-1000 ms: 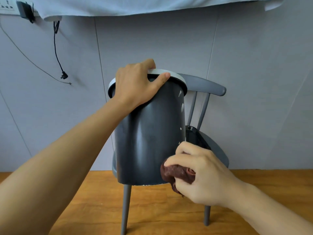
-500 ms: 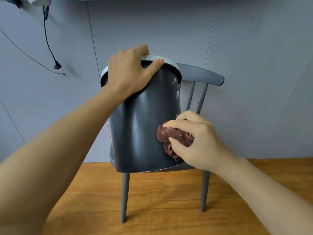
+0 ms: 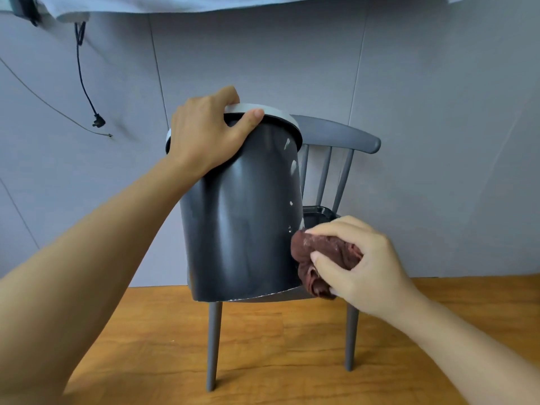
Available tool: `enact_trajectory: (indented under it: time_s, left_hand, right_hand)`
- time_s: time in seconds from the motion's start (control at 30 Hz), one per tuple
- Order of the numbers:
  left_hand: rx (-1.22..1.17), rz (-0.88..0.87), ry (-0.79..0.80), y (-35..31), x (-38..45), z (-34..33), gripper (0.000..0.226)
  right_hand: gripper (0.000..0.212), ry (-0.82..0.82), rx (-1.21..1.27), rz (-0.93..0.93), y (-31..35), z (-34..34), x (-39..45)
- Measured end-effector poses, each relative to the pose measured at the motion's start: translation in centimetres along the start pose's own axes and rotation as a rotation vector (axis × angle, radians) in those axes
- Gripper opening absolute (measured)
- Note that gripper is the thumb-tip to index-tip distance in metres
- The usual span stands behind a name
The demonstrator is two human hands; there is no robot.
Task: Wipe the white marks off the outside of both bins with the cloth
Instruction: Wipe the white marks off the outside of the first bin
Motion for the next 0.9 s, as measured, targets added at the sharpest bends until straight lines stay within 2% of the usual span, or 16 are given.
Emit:
enact_trajectory:
  time_s: [0.33,0.43,0.53,0.57,0.67,0.7,0.83,0.9]
  left_hand:
    - [-0.112,-0.142,0.162,1.7,0.6,1.8,0.035]
    - [-0.202,-0.119,0.249,1.9,0.3,2.0,0.020]
    - [-0.264,-0.050,0.293,1.7,0.3,2.0,0.016]
    - [-0.242,-0.040,0.284,1.5,0.4,2.0,0.020]
    - [-0.061,-0.071,0.177,0.5,0.4,1.7,0.051]
    - [-0.042,-0.083,0.142,0.2,0.4,1.7,0.055]
    - [-0.107,-0.076,0.118,-0.6,0.8,1.4,0.044]
    - [-0.047,-0.088,0.122,-1.0,0.8,1.4,0.060]
  right_hand:
    - [0.027,-0.226,-0.007,-0.057,-0.5,-0.5,4.3]
    - [0.027,-0.281,0.000,-0.065,-0.5,-0.3,5.6]
    - [0.026,-0.298,-0.007,-0.062,-0.5,-0.1,6.6]
    - [0.027,-0.298,-0.014,-0.064,-0.6,0.0,6.9]
    - [0.026,-0.299,-0.023,-0.063,-0.6,0.2,7.7]
    - [0.025,-0.299,-0.028,-0.055,-0.5,0.4,7.9]
    - [0.025,-0.268,-0.065,0.004,0.3,0.4,8.7]
    - [0.025,-0.251,-0.086,0.027,0.6,0.2,8.9]
Point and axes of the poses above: each hand's wrist, its own x-axis towards the middle knuckle, its own z-axis out of the back of the hand, y = z × x, the point moved 2 cm from there along x, towards the middle knuckle, and after that the axes turned 6 degrees about -x, right-handed, at the moved point
